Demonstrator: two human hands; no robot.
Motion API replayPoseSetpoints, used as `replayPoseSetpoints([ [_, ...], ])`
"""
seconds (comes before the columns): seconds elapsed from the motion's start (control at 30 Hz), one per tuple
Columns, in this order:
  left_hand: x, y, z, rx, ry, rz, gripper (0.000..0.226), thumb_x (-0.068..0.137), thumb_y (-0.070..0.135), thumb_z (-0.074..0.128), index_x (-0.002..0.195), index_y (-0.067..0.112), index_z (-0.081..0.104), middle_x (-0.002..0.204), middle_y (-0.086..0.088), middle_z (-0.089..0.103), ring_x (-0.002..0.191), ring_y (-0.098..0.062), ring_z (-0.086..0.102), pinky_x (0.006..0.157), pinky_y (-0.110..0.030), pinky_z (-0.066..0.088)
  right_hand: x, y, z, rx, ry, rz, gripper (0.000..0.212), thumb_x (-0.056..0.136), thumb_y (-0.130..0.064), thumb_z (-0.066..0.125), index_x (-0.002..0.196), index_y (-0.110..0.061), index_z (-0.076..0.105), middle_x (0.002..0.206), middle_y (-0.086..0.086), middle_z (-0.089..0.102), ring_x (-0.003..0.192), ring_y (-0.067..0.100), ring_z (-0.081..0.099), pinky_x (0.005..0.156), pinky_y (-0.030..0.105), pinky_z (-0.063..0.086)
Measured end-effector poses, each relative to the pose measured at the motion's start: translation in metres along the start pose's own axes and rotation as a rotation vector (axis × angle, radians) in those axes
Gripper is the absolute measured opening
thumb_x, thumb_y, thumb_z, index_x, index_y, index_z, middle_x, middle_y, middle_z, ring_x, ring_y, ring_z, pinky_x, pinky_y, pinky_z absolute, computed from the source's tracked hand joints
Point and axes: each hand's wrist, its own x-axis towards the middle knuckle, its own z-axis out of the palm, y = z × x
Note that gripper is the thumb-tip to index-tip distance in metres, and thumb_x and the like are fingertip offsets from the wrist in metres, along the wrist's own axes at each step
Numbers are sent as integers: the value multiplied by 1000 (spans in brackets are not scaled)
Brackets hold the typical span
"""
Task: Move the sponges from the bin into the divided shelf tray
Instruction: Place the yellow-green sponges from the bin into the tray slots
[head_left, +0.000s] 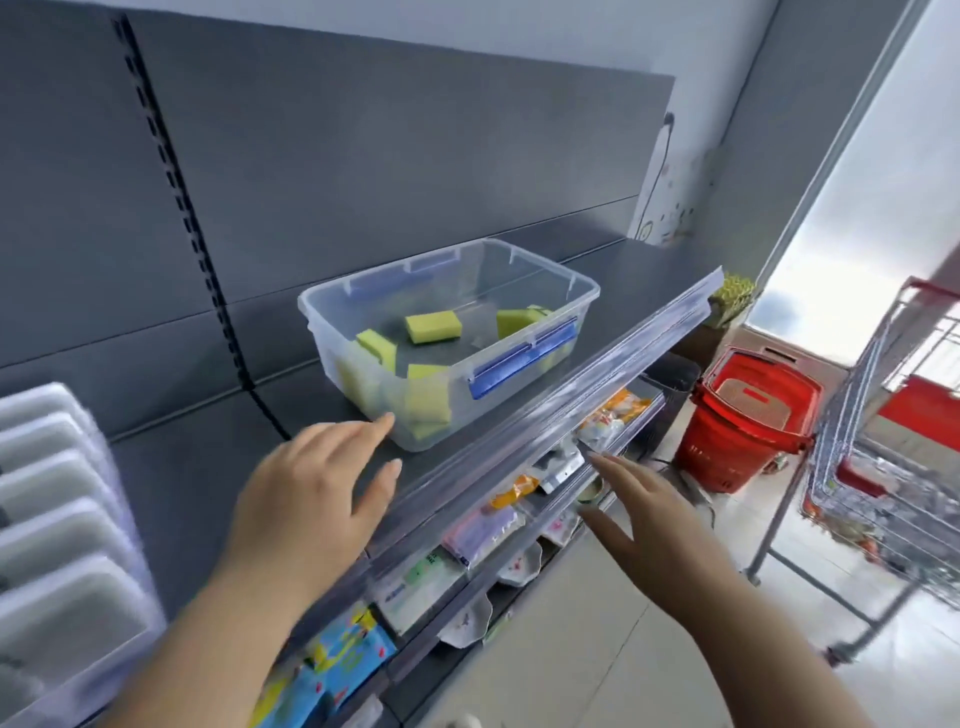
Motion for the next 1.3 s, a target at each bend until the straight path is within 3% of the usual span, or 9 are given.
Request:
replayPoseSetpoints([
  [0.27, 134, -19, 55, 25, 123, -54, 48, 86, 39, 40, 113, 10, 68, 92, -5, 71, 79, -27, 68, 52, -33, 50, 159, 20, -74, -80, 115, -158, 56, 89, -51, 44, 141, -37, 29, 143, -18, 37, 130, 5, 36, 104, 25, 33],
  [0.43, 180, -34, 86, 118, 135, -57, 46, 86, 38, 42, 111, 10, 69, 90, -5, 71, 76, -25, 68, 49, -31, 48, 243, 47, -88, 4, 87, -187, 54, 86, -50, 47, 137, -38, 36, 138, -13, 45, 122, 9, 45, 99, 27, 38],
  [0.53, 191, -40, 104, 168, 102, -115, 47, 86, 39, 41, 112, 13, 69, 91, -4, 71, 78, -25, 68, 51, -34, 51, 308, 56, -76, 21, 11, -269, 49, 87, -49, 49, 134, -35, 41, 135, -10, 49, 109, 8, 51, 94, 28, 41],
  [0.77, 215, -16, 120, 378, 54, -324, 46, 86, 41, 39, 109, 16, 70, 90, 3, 70, 77, -20, 68, 56, -30, 50, 447, 48, -14, -43, -328, -600, 43, 90, -42, 53, 130, -26, 48, 127, -5, 56, 114, 14, 52, 93, 27, 40],
  [0.93, 225, 1, 134, 512, -64, -475, 47, 89, 44, 34, 105, 20, 72, 85, 7, 70, 73, -16, 67, 53, -25, 48, 491, 37, 35, -414, -644, -805, 50, 87, -49, 48, 134, -33, 40, 138, -3, 44, 125, 21, 43, 100, 37, 39],
  [1.03, 228, 6, 141, 593, -177, -510, 44, 82, 42, 38, 102, 23, 72, 84, 7, 70, 74, -17, 67, 56, -27, 53, 499, 32, 48, -608, -692, -947, 56, 84, -44, 55, 136, -30, 38, 138, 0, 42, 126, 22, 41, 98, 37, 40],
  [1.13, 233, 9, 148, 597, -291, -511, 44, 82, 43, 36, 102, 25, 71, 83, 8, 70, 73, -19, 67, 57, -34, 55, 500, 27, 51, -638, -756, -990, 57, 83, -29, 63, 135, -25, 40, 133, 3, 46, 121, 23, 46, 93, 33, 42],
  [1.23, 246, 5, 153, 597, -327, -482, 41, 81, 42, 38, 101, 27, 70, 80, 10, 68, 68, -17, 65, 51, -32, 53, 504, 27, 38, -467, -732, -1002, 50, 82, -20, 62, 129, -25, 46, 129, 2, 48, 116, 22, 49, 92, 32, 45],
  [1.3, 261, 0, 161, 592, -369, -451, 34, 84, 40, 47, 110, 29, 66, 88, 10, 67, 78, -17, 64, 59, -32, 52, 508, 31, 23, -265, -635, -1004, 47, 81, -16, 58, 126, -26, 49, 125, -1, 47, 115, 19, 48, 92, 28, 43],
])
